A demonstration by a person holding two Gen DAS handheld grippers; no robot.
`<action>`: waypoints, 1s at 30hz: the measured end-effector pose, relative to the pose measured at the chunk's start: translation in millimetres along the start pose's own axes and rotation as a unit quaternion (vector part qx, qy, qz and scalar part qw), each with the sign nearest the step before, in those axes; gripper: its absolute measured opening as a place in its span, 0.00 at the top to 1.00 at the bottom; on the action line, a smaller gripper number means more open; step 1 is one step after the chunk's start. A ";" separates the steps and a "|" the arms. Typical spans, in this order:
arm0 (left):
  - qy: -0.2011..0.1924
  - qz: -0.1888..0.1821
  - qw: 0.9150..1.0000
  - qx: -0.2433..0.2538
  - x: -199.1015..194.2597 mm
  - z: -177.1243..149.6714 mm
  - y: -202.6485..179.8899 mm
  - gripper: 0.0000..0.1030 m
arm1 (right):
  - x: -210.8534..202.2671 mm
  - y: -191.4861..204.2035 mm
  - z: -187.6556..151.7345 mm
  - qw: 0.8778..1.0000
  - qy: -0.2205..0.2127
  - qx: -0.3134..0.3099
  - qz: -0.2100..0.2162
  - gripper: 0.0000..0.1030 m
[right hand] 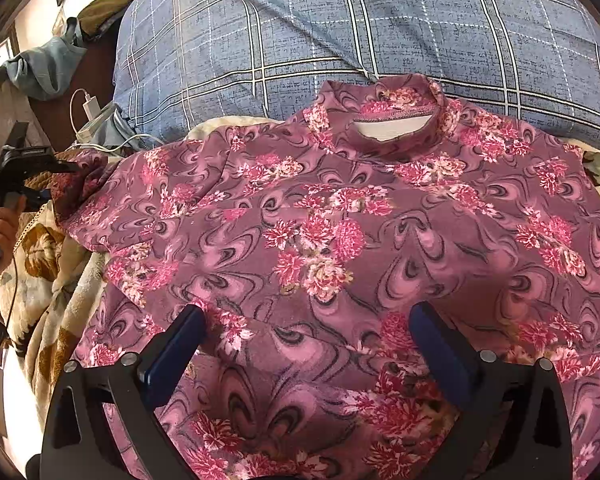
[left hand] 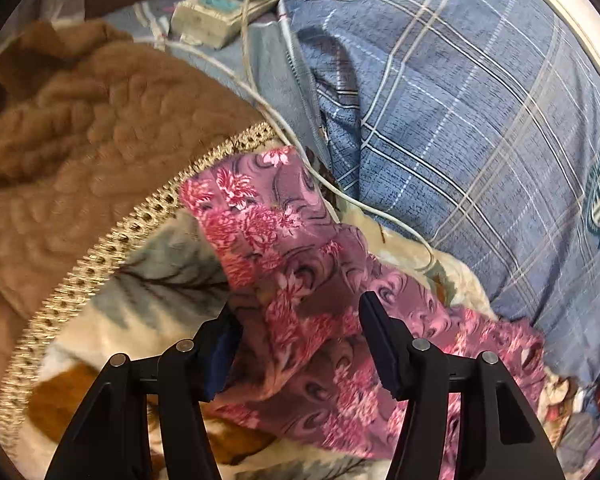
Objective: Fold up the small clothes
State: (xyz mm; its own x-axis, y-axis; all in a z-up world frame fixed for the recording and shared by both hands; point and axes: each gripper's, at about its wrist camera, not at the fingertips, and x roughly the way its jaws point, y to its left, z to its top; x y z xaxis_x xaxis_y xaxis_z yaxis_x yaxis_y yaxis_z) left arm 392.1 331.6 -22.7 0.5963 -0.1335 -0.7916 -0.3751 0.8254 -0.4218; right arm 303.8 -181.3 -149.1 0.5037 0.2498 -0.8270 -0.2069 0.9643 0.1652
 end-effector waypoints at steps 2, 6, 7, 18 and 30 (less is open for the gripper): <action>0.007 -0.016 1.000 -0.024 18.3 1.4 4.0 0.88 | -1.0 -0.8 -0.4 1.000 -0.001 0.001 0.002 0.00; 0.001 -0.027 0.999 -0.039 18.3 -5.6 4.2 0.95 | -3.1 -5.0 -1.0 1.000 -0.007 0.011 0.016 0.00; -0.004 -0.030 0.999 -0.033 12.0 -9.2 -1.8 0.95 | -3.0 -5.7 -1.1 1.000 -0.008 0.014 0.019 0.00; -0.037 -0.112 0.991 0.061 -66.5 -83.5 -125.2 0.95 | -29.9 -18.9 1.8 0.999 -0.020 0.045 0.023 0.02; 0.067 -0.092 0.980 0.161 40.9 -213.7 -283.0 0.95 | -118.5 -89.4 -36.2 0.995 -0.048 0.076 -0.044 0.01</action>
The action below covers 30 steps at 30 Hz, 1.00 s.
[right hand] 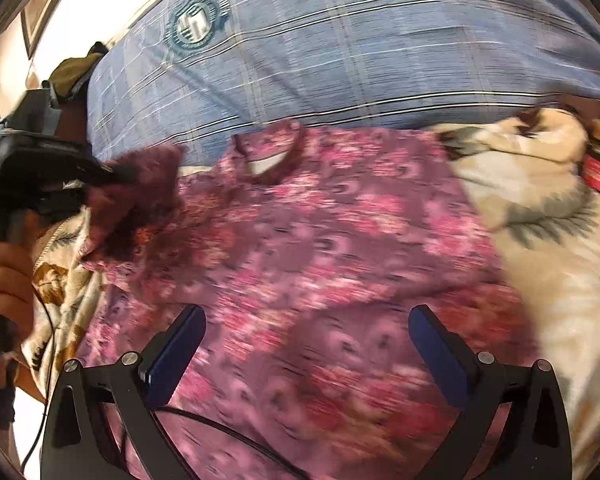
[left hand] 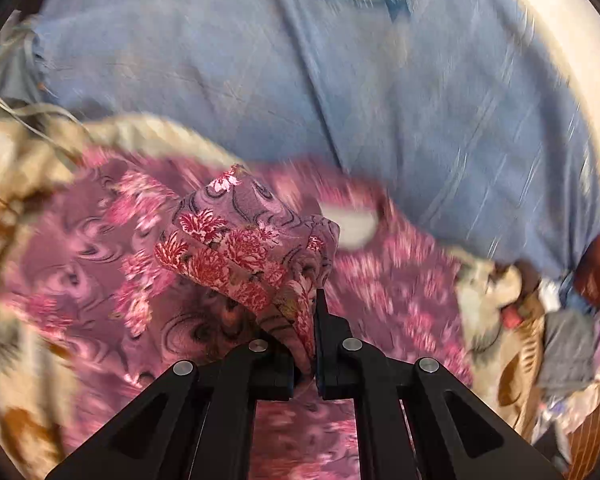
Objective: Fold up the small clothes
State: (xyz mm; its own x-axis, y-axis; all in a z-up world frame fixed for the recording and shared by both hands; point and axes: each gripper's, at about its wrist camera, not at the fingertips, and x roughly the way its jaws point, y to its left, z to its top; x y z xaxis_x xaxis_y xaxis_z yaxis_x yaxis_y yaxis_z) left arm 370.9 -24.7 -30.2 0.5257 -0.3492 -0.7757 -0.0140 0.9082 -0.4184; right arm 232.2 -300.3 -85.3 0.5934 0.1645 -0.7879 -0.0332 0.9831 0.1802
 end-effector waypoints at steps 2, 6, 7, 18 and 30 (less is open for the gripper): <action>0.030 0.010 0.999 0.009 29.7 -11.7 -18.2 0.95 | -6.3 -13.0 -4.0 1.000 -0.003 0.010 -0.010 0.01; 0.049 0.079 0.994 0.058 65.4 -18.0 -50.8 0.84 | -16.0 -40.6 -11.6 0.999 -0.004 0.046 -0.015 0.01; 0.056 0.084 0.993 0.069 67.2 -20.1 -55.6 0.72 | -17.8 -46.2 -13.0 0.998 -0.005 0.054 -0.016 0.01; -0.050 -0.023 0.997 -0.060 -72.0 -34.5 73.6 0.48 | -16.6 -34.0 21.6 0.995 -0.031 0.088 0.033 0.01; 0.017 -0.046 0.981 -0.190 -31.7 -31.8 176.9 0.50 | 104.4 119.3 51.3 0.993 0.039 -0.104 -0.049 0.19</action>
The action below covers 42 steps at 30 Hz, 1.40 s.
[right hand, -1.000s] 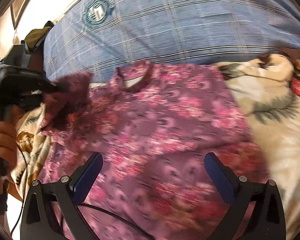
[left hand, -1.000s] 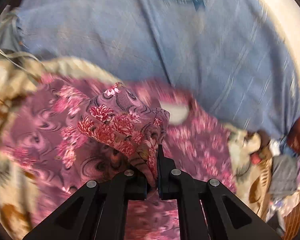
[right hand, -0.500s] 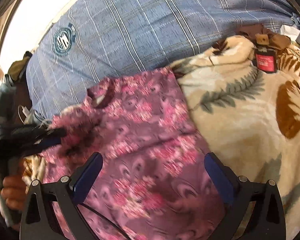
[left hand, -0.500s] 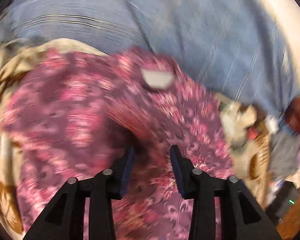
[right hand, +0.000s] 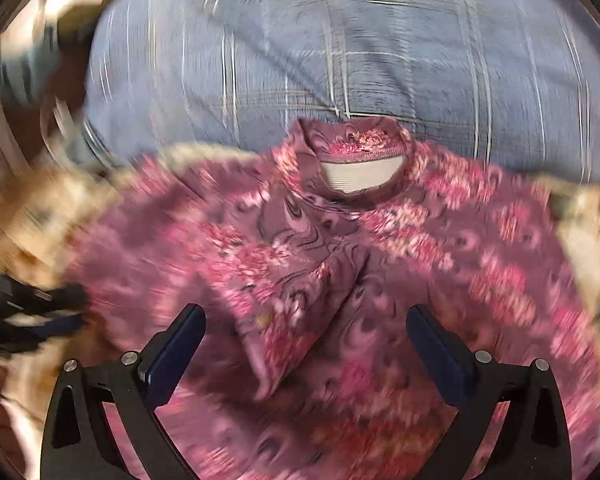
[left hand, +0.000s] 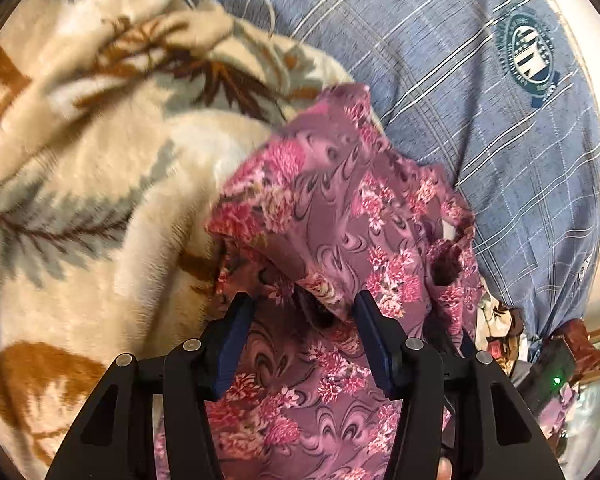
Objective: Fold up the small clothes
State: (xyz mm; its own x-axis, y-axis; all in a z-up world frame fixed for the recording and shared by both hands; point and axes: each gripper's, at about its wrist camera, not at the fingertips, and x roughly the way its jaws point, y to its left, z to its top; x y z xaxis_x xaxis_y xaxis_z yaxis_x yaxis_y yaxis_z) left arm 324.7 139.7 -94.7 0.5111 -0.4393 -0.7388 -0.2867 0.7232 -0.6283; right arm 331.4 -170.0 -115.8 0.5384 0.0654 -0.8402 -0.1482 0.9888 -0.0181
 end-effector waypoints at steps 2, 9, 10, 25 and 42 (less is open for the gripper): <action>-0.007 -0.011 1.000 -0.001 3.7 6.9 3.3 0.49 | 0.1 -7.1 3.2 1.000 -0.004 0.000 0.018 0.74; -0.011 -0.005 1.000 -0.003 27.0 12.1 -11.5 0.59 | -30.6 -114.1 2.0 0.987 -0.033 0.143 0.070 0.88; -0.013 -0.006 1.000 0.003 28.4 9.4 -17.4 0.77 | -37.0 -128.6 -0.4 0.982 -0.042 0.166 0.082 0.88; -0.044 0.045 0.998 0.022 30.4 -6.7 -35.9 0.84 | -57.3 -212.1 -27.0 0.939 -0.102 0.286 0.160 0.94; -0.081 0.027 0.987 0.139 -23.5 -39.9 -74.8 0.76 | -55.9 -247.0 -24.6 0.950 -0.062 0.296 0.075 0.55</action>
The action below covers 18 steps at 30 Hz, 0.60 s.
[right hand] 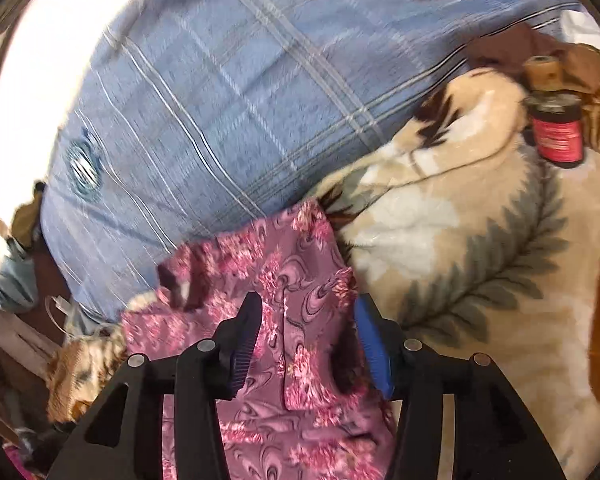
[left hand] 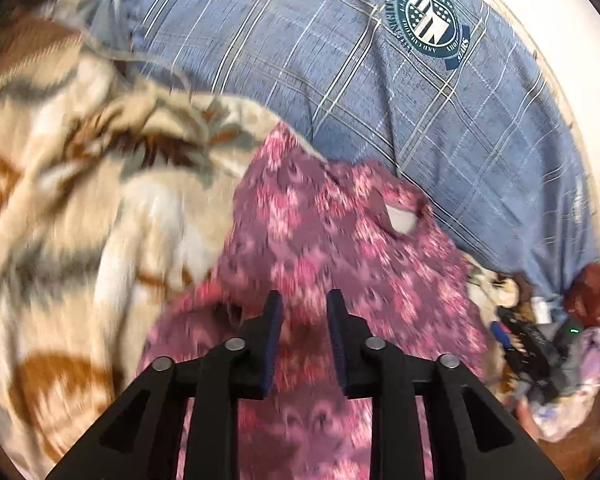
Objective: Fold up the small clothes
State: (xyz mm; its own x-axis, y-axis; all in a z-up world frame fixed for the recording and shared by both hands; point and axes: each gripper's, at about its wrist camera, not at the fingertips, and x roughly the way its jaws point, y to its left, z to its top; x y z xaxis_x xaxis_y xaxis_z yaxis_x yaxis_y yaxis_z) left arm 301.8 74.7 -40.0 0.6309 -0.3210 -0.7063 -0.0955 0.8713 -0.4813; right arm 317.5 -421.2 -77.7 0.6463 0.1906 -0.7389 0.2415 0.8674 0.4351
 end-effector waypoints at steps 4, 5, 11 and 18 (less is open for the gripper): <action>0.039 0.050 0.998 0.018 49.5 6.0 -5.3 0.77 | -1.8 25.1 -20.2 0.998 -0.019 -0.054 0.020 0.57; 0.063 0.066 0.996 0.015 68.8 3.1 -0.3 0.78 | 10.1 25.6 -26.3 0.998 0.005 -0.058 0.016 0.59; 0.058 0.070 0.996 0.002 76.3 0.1 -0.6 0.81 | 35.1 23.7 -34.9 0.995 0.057 -0.072 -0.041 0.69; 0.047 0.109 0.991 0.058 9.9 -17.2 -12.1 0.79 | -50.6 28.5 -60.6 0.993 0.038 -0.105 -0.030 0.48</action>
State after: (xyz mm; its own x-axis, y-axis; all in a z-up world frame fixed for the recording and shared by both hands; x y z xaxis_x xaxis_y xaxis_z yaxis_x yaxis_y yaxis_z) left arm 296.0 54.6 -50.1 0.5303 -0.1489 -0.8346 -0.1289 0.9588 -0.2530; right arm 247.8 -378.2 -59.1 0.5772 0.1620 -0.8004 0.1165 0.9538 0.2770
